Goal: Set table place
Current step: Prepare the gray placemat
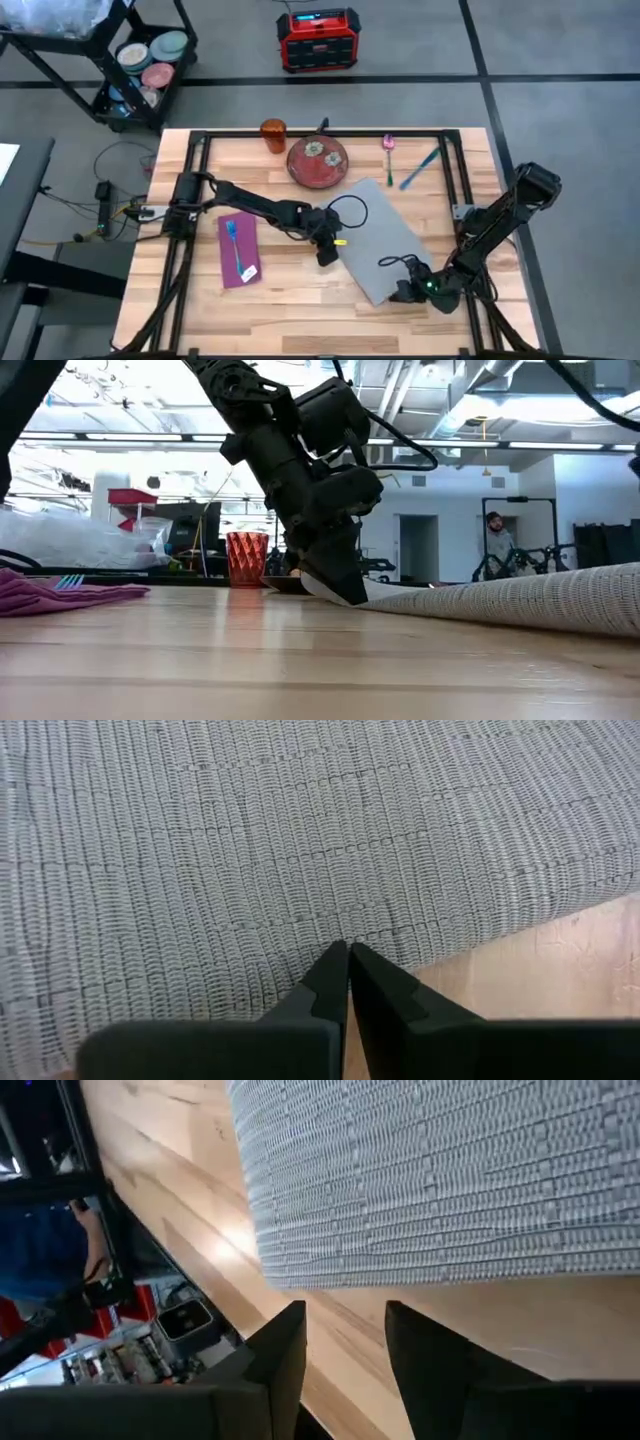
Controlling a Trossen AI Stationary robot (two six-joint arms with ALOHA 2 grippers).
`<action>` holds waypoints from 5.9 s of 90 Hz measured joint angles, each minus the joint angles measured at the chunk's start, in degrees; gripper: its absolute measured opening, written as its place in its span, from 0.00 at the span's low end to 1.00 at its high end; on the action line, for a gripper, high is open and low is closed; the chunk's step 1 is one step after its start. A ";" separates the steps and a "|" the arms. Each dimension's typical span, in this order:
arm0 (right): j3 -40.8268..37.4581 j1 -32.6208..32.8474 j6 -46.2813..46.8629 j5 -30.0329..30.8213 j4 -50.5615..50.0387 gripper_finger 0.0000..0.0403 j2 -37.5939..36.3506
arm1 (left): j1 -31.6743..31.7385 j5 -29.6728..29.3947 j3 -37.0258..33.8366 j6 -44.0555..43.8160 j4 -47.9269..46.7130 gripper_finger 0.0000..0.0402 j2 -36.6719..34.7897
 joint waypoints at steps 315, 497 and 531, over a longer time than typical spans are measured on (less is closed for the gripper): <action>77.70 -14.48 -140.51 -6.97 -103.77 0.00 27.45 | 2.48 -4.30 21.30 7.29 -31.75 0.00 -5.95; 70.69 -18.67 -61.20 12.96 -102.11 0.00 17.21 | 4.22 4.19 21.51 -8.49 -26.92 0.00 12.04; 54.66 -24.92 -66.86 10.98 -78.07 0.00 14.25 | 5.25 5.02 21.53 -6.14 -27.47 0.00 12.04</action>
